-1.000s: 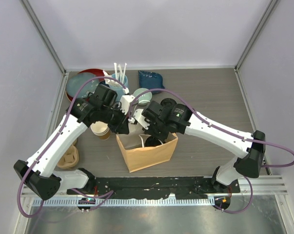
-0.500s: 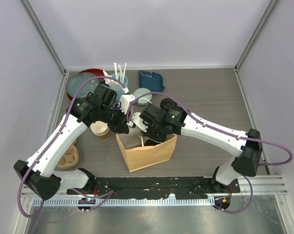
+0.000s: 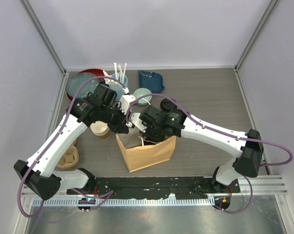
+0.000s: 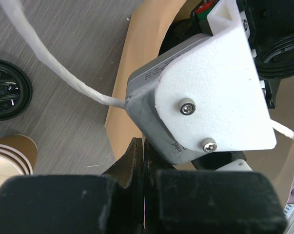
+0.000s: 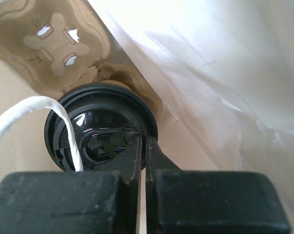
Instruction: Pack the takeout coffee
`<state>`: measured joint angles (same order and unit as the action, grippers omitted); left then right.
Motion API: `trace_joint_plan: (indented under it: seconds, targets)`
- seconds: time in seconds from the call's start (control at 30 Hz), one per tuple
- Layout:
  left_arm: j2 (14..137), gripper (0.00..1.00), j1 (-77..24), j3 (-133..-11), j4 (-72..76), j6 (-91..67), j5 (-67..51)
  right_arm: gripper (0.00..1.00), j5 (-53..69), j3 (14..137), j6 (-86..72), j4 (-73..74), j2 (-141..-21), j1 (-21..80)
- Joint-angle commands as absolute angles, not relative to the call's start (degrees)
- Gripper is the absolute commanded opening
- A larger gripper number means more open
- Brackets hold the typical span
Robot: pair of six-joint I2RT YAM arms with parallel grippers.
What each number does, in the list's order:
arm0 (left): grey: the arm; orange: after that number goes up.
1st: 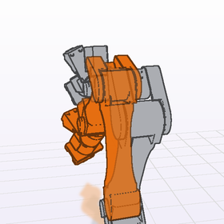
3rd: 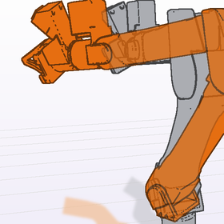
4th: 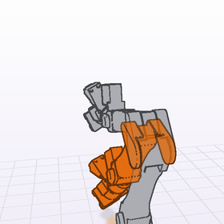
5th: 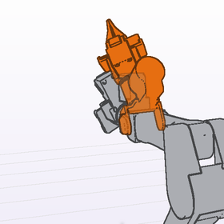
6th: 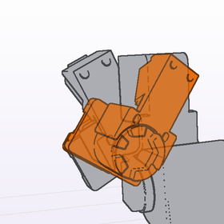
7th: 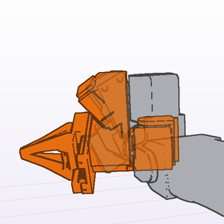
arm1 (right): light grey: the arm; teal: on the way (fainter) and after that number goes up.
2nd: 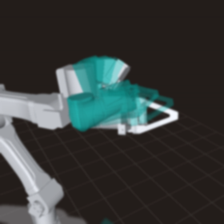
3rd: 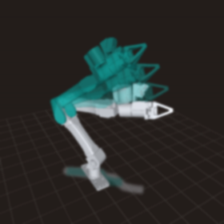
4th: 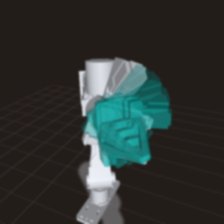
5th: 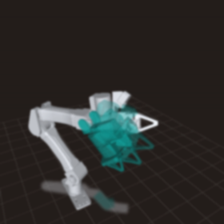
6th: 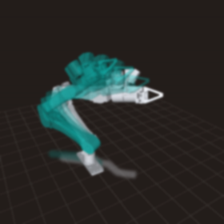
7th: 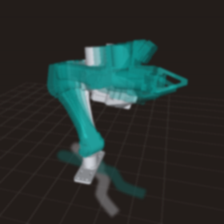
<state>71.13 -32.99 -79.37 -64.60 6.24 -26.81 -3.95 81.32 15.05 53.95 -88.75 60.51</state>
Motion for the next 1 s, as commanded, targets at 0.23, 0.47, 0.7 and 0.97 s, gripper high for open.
trace_joint_plan:
  seconds: [0.23,0.47,0.7,0.97]
  targets:
    - [68.73,0.0,-33.22,-80.24,-63.19,7.91,-30.67,0.01,-6.77,76.64,12.75,48.52,-87.8,60.64]
    - [68.47,0.0,-33.22,-80.86,-63.81,8.35,-30.5,0.01,-7.29,74.97,12.3,47.73,-87.45,60.64]
    - [68.55,0.0,-33.31,-80.77,-63.81,8.79,-30.24,0.01,-7.91,74.09,11.87,47.64,-86.49,60.56]
    - [68.73,0.0,-33.22,-81.12,-64.6,10.37,-28.57,0.01,-9.57,77.78,9.41,51.67,-85.52,60.56]
